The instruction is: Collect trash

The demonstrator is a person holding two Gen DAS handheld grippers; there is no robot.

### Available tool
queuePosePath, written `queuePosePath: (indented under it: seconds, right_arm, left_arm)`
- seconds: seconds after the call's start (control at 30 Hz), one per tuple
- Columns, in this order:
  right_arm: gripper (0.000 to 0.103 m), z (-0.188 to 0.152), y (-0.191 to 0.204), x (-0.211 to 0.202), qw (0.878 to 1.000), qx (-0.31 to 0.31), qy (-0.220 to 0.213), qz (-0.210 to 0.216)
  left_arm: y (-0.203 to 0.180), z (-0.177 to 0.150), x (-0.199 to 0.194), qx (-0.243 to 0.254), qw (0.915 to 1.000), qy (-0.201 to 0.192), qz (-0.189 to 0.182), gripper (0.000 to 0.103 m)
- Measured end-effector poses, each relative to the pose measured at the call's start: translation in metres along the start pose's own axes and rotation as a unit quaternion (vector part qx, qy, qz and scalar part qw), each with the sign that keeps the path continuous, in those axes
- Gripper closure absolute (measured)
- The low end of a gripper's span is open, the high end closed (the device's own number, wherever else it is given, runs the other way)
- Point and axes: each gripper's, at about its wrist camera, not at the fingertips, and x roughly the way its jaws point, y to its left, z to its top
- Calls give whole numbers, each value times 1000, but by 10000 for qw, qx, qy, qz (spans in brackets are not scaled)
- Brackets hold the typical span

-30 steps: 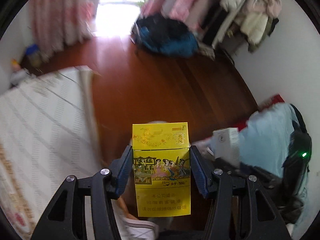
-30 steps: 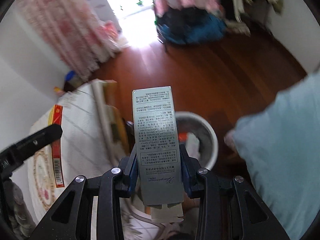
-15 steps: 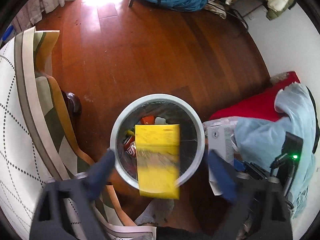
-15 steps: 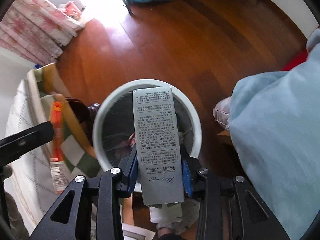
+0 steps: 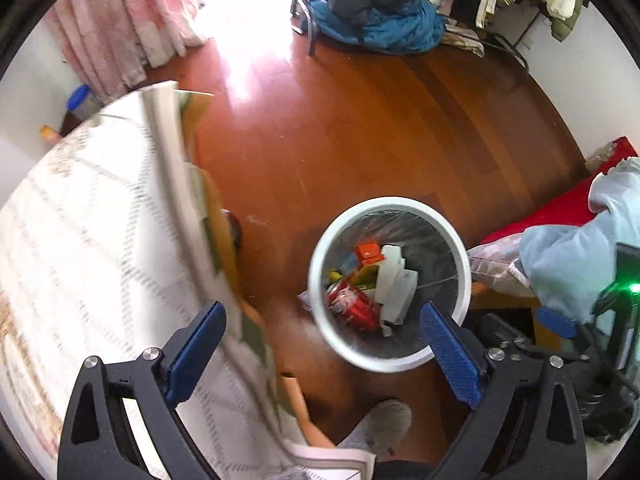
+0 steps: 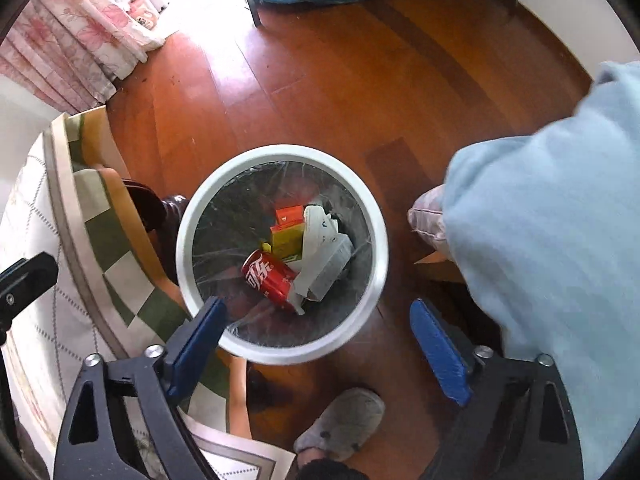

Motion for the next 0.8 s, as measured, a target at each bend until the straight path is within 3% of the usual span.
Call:
queuePosePath:
  seconds: [0.33, 0.4, 0.8]
  right_arm:
    - [6, -53, 13, -122, 9974, -143, -695, 161]
    - [1, -67, 16, -149, 9959, -190, -852, 232]
    - [0, -156, 32, -306, 9774, -509, -1874, 836]
  left_arm:
    - [6, -52, -98, -46, 9982, -599, -41, 4]
    - [6, -64, -128, -21, 9966, -812, -105, 4]
    - [9, -131, -263, 259, 9843, -1680, -480, 4]
